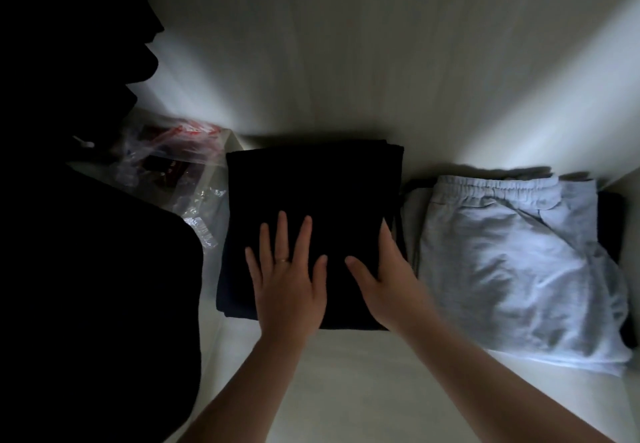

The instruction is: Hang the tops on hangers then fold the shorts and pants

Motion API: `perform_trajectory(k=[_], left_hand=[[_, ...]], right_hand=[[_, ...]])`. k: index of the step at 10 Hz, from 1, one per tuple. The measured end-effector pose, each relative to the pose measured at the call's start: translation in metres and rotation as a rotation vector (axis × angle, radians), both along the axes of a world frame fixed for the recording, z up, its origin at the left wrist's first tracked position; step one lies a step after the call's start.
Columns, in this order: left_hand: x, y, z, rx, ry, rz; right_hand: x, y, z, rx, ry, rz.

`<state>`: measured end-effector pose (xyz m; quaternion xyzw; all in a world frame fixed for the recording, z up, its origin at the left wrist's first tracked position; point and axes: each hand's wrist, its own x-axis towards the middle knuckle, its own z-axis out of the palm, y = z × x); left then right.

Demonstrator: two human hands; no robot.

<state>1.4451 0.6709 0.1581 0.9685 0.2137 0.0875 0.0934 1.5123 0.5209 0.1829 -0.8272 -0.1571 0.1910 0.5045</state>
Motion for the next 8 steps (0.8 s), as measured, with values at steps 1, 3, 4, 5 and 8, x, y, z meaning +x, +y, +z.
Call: perform_trajectory(k=[1, 3, 4, 5, 8], left_hand=[[0.011, 0.017, -0.004, 0.025, 0.057, 0.059], [0.023, 0.025, -0.024, -0.011, 0.231, 0.070], [0.027, 0.027, -0.023, -0.041, 0.270, 0.057], [0.024, 0.024, -0.014, -0.105, 0.292, 0.044], [-0.097, -0.046, -0.002, -0.294, 0.395, -0.043]], right_hand=[[0.005, 0.013, -0.006, -0.040, -0.019, 0.081], [0.010, 0.026, -0.040, -0.581, -0.131, 0.069], [0.018, 0.026, -0.046, -0.593, -0.102, 0.087], [0.012, 0.016, -0.040, -0.579, -0.113, 0.080], [-0.087, -0.075, -0.002, -0.812, -0.130, 0.243]])
